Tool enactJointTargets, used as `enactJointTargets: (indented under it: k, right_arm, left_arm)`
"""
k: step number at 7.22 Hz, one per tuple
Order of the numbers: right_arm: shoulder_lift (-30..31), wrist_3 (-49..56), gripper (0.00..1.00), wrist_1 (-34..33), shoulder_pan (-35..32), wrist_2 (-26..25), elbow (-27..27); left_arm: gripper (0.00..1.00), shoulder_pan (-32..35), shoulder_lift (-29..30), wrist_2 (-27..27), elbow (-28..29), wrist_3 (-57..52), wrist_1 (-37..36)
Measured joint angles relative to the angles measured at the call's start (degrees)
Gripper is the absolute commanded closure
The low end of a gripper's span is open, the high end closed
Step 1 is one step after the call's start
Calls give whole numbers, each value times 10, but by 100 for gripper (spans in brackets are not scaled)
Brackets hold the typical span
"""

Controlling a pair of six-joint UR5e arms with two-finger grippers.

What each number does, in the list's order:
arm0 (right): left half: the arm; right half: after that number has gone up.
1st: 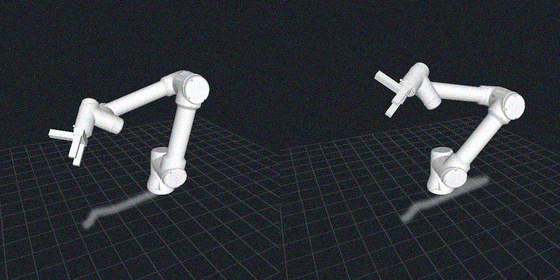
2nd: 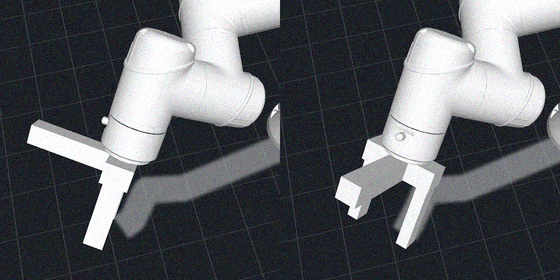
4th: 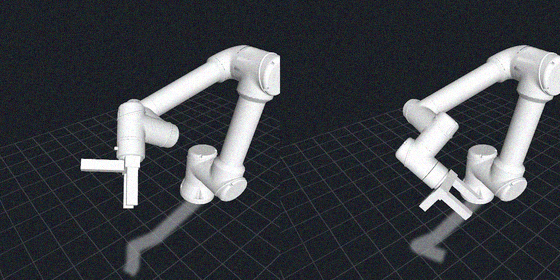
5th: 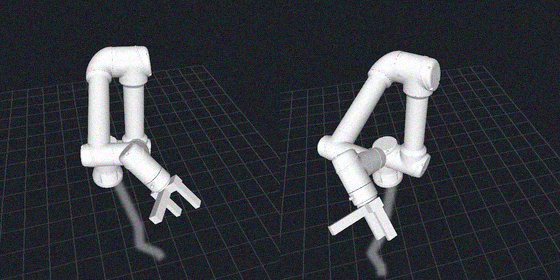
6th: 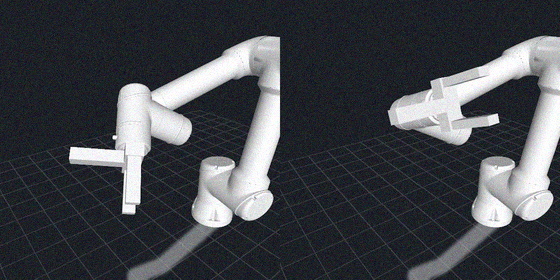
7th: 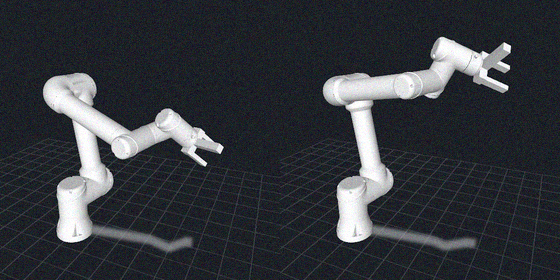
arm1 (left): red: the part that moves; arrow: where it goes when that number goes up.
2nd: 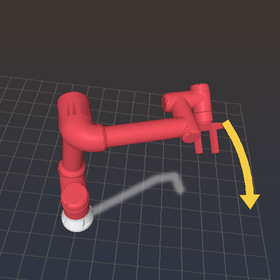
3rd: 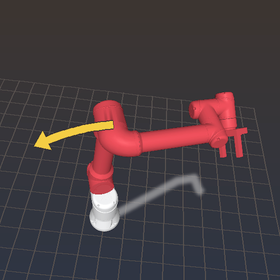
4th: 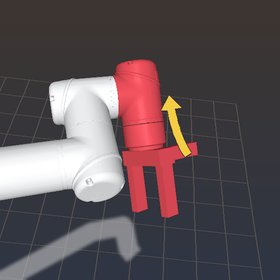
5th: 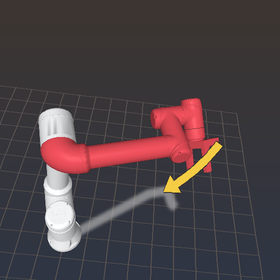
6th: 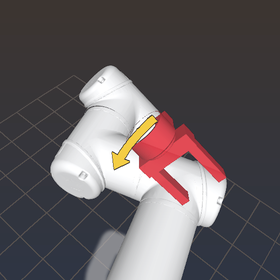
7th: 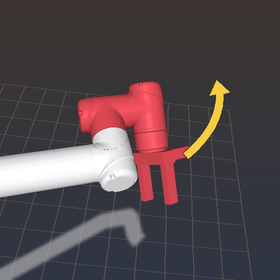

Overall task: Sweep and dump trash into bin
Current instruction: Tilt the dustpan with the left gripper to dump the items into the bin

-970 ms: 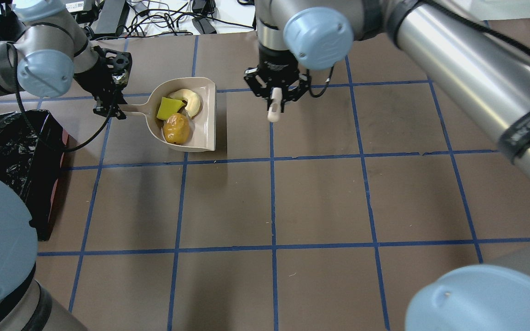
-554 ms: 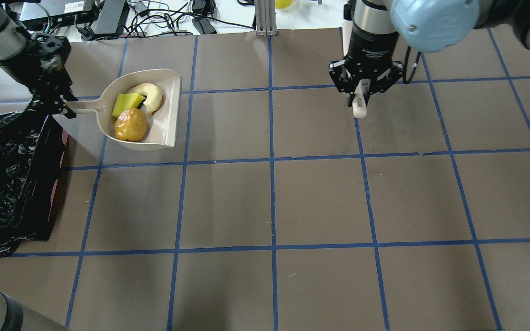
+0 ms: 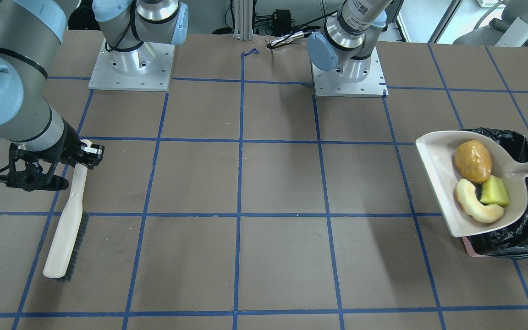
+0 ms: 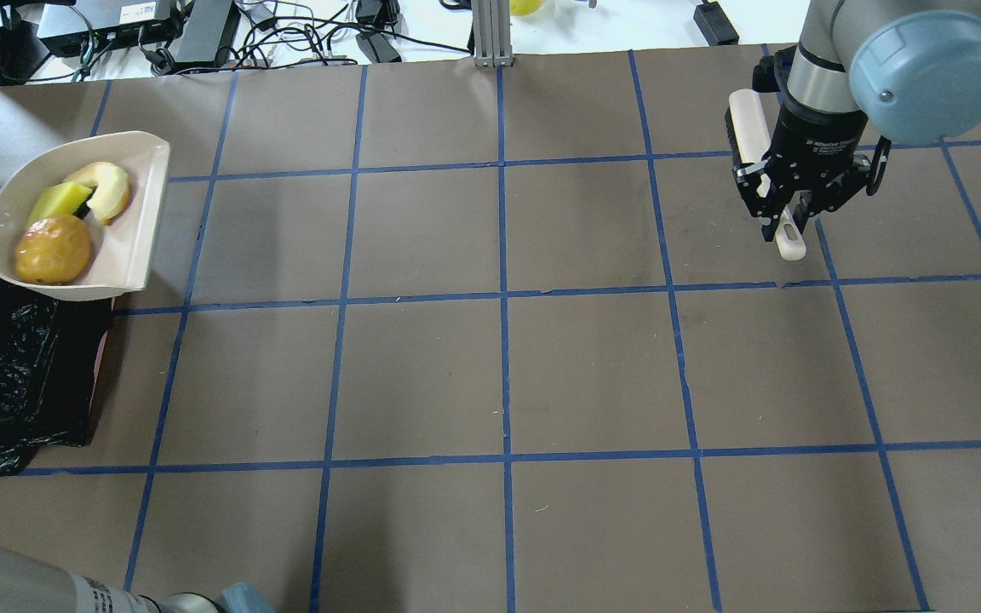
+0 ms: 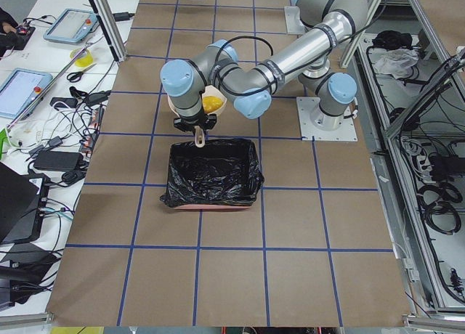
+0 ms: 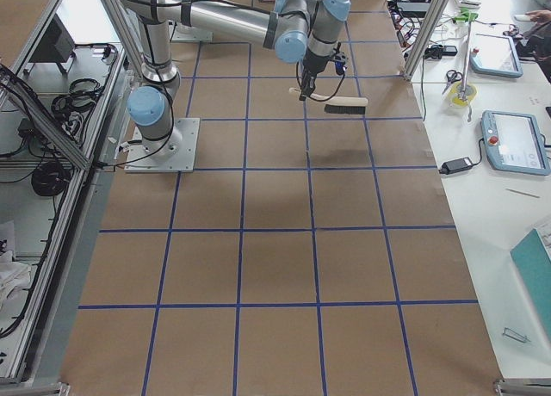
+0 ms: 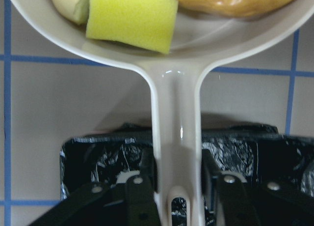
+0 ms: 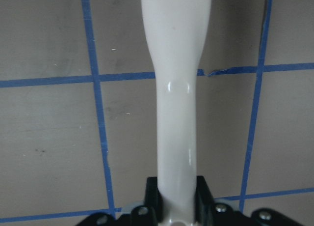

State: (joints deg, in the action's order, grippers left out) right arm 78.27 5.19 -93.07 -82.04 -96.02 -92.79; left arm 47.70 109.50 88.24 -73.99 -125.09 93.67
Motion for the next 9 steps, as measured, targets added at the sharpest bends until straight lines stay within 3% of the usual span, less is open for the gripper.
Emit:
enactJointTargets:
  k: [3,6,9]
  right_arm:
    - [-3,102,100,-51,88,0,-46]
    - [-18,143,100,-160,108,-2,-101]
    - [-43,144,100,-178,122,-1,-103]
  left_arm:
    - [100,-44,7,127,62,-13,-39]
    - [100,-42,7,256,63,-16,-103]
    - [100,-37,16,379,41,-18,-210]
